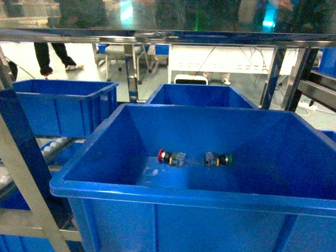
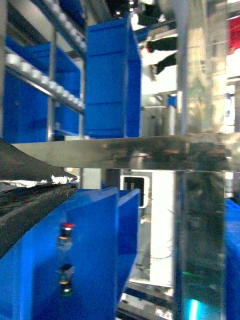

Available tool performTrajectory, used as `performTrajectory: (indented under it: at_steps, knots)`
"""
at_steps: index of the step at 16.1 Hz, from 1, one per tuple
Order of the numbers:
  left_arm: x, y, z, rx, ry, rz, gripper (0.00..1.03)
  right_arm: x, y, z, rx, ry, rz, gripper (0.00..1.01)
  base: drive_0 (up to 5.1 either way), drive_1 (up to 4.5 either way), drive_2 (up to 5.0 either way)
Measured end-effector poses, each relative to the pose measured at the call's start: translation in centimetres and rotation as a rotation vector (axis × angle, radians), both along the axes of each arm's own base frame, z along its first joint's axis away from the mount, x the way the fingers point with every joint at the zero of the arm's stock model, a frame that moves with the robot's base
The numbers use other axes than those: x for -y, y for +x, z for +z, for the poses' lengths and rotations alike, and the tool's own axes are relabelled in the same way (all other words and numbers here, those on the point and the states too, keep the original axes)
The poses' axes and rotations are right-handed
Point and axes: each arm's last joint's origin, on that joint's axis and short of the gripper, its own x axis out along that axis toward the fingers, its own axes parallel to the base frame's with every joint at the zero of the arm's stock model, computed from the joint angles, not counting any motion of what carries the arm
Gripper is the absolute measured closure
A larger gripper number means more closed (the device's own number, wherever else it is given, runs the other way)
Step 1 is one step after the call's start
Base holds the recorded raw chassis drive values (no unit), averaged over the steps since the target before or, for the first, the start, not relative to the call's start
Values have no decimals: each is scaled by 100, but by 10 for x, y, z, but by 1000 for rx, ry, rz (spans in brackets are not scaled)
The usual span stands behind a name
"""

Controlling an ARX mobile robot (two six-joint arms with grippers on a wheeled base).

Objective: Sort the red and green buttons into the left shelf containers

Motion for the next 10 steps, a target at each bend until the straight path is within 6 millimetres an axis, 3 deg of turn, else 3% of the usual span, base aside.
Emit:
performTrajectory:
  at_steps: [10]
  knots:
    - [0, -7, 0, 14, 0, 0, 101, 0, 0, 0, 0, 0, 0, 99, 0, 0, 0]
